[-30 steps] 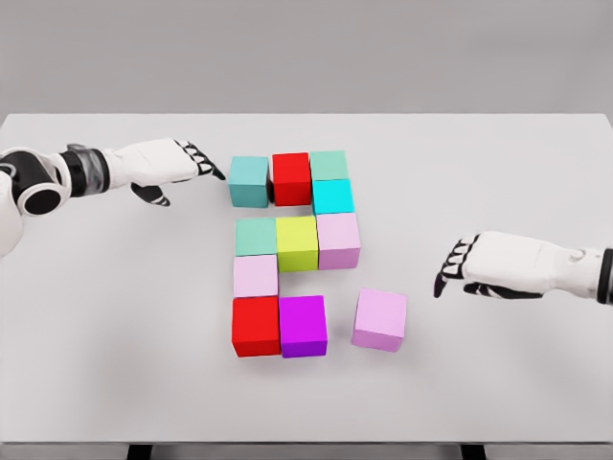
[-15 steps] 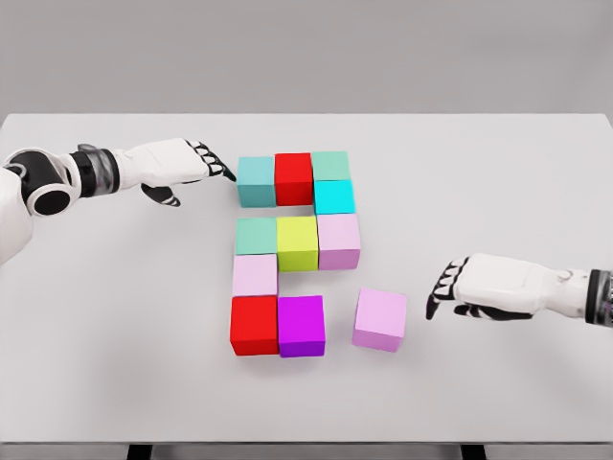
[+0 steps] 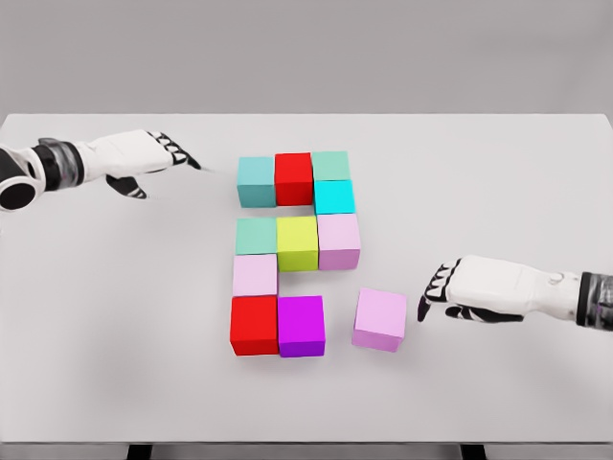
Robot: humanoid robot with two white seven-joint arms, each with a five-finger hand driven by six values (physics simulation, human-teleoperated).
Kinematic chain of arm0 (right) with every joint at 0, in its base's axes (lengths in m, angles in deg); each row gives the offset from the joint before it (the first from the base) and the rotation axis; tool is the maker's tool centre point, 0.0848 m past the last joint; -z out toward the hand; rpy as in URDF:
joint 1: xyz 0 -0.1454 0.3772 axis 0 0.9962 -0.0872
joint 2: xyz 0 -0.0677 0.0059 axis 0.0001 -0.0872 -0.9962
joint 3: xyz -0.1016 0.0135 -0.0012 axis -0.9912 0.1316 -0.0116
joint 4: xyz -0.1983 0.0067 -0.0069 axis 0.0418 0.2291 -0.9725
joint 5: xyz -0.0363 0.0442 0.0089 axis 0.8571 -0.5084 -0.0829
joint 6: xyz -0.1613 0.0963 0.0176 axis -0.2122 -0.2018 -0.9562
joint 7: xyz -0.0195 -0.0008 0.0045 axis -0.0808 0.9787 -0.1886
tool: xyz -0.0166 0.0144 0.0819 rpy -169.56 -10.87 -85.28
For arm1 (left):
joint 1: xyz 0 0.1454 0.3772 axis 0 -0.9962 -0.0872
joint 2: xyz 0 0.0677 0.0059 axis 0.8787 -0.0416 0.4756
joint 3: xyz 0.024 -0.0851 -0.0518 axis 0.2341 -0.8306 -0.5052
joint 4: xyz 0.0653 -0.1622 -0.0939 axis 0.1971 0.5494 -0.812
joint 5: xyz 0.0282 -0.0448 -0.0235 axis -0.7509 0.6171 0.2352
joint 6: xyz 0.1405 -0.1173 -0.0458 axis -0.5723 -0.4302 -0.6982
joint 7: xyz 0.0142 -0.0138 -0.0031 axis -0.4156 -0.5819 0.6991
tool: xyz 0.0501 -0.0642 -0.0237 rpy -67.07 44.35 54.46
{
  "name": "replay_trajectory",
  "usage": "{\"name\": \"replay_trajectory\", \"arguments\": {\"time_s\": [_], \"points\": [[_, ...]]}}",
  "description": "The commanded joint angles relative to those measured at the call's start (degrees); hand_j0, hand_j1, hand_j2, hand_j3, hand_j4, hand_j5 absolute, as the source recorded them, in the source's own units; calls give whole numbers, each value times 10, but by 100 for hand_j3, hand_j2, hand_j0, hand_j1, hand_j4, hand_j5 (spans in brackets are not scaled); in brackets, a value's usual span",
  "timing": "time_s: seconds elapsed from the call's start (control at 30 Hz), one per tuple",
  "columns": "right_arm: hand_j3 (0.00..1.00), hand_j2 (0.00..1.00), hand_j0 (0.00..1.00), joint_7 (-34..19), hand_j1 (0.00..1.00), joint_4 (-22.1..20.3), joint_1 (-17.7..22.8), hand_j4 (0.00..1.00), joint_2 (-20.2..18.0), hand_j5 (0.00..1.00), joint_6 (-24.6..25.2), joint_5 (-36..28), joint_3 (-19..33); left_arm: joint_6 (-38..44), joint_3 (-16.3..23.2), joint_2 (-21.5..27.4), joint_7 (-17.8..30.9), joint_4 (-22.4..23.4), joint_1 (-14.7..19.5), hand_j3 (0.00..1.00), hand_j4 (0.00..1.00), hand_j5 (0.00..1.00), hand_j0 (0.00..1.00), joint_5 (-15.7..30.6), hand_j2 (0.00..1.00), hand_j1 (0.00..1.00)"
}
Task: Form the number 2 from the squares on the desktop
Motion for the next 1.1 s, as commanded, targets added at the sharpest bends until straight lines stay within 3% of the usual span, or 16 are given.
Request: {"name": "replay_trajectory", "arguments": {"time_s": [0.0,0.13,0.5,1.07], "points": [[56,56,56,0,56,0,0,56,0,56,2,0,1,1,-10,30,0,7,0,95,95,95,95,3,95,95],[56,56,56,0,56,0,-1,56,12,56,2,21,1,1,-34,61,0,7,-7,100,100,100,100,7,100,100],[56,56,56,0,56,1,-2,56,36,56,2,40,1,1,-53,62,-3,-1,-9,100,100,100,100,13,100,100],[56,56,56,0,56,0,-16,56,51,56,2,60,3,1,-53,61,-3,-1,-9,100,100,100,100,12,100,100]]}}
